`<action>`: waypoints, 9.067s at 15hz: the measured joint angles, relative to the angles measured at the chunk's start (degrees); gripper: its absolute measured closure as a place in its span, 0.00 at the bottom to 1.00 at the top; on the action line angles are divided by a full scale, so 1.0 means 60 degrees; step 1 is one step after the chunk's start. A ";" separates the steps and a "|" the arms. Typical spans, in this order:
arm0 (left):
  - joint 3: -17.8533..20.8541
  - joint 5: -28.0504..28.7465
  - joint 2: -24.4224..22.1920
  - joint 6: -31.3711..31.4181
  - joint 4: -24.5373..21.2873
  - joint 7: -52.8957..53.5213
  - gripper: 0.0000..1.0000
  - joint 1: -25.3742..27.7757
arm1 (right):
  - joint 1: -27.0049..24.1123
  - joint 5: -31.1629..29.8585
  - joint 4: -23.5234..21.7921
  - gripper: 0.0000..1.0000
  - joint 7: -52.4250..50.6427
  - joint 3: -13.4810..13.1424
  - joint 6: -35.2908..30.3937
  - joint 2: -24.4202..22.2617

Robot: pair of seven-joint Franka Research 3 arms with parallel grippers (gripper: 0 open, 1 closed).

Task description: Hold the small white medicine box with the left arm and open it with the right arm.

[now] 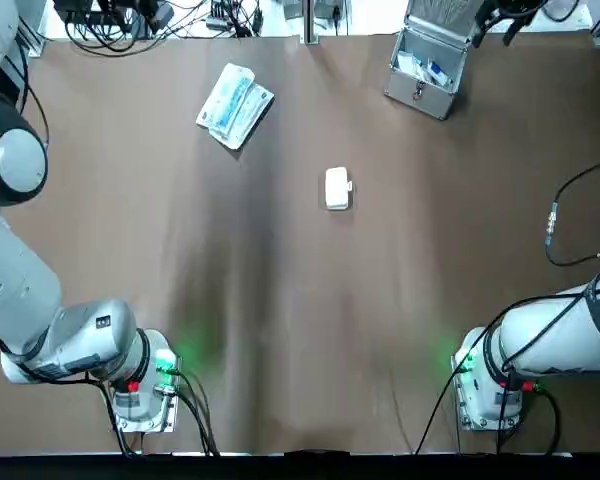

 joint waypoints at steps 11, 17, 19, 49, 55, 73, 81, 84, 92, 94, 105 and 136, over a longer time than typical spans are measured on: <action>-0.1070 -0.1287 0.1790 0.1828 -0.0030 0.3480 0.00 -0.0025 | 0.0955 0.2968 -0.1527 0.21 0.0007 0.0011 0.1095 0.1024; -0.1747 -0.2456 0.2315 0.2373 -0.0031 0.4165 0.00 -0.0075 | 0.1382 0.4178 -0.1652 0.22 -0.0017 0.0013 0.1118 0.1990; -0.1769 -0.2786 0.2446 0.2486 -0.0031 0.5165 0.00 -0.0076 | 0.1457 0.4550 -0.1738 0.37 -0.0032 0.0013 0.1132 0.2255; -0.2380 -0.9092 0.6362 0.4424 -0.1742 1.9214 0.00 -0.1347 | 0.2691 0.9616 -0.3967 0.99 -0.1620 -0.0103 0.4530 0.3944; -0.2373 -1.1055 0.6854 0.5339 -0.1745 2.2244 0.00 -0.2279 | 0.2691 0.9795 -0.3963 0.99 -0.1630 -0.0102 0.4772 0.4171; -0.2088 -1.1270 0.8136 0.6195 -0.0878 2.2826 0.02 -0.3481 | 0.2698 1.0178 -0.3754 0.99 -0.1633 -0.0083 0.4804 0.4585; -0.2080 -1.1335 0.8335 0.6347 -0.0662 2.2838 0.11 -0.3705 | 0.2778 1.0275 -0.3638 0.99 -0.1633 -0.0061 0.4804 0.4905; -0.2075 -1.1335 0.8334 0.6334 -0.0661 2.2853 0.16 -0.3696 | 0.2852 1.0434 -0.3574 0.99 -0.1633 -0.0042 0.4808 0.4906; -0.2072 -1.1343 0.8334 0.6335 -0.0652 2.2865 0.23 -0.3690 | 0.3092 1.0687 -0.3551 0.99 -0.1595 -0.0026 0.4940 0.4906; -0.2069 -1.1343 0.8334 0.6335 -0.0648 2.2871 0.25 -0.3689 | 0.3123 1.0744 -0.3551 0.99 -0.1595 -0.0025 0.4940 0.4906; -0.2054 -1.1343 0.8333 0.6332 -0.0622 2.2972 0.48 -0.3679 | 0.3156 1.0755 -0.3551 0.99 -0.1594 -0.0024 0.4923 0.4989; -0.2053 -1.1357 0.8334 0.6332 -0.0621 2.2954 0.48 -0.3681 | 0.3521 1.0755 -0.2775 0.99 -0.0167 -0.0010 0.3742 0.5009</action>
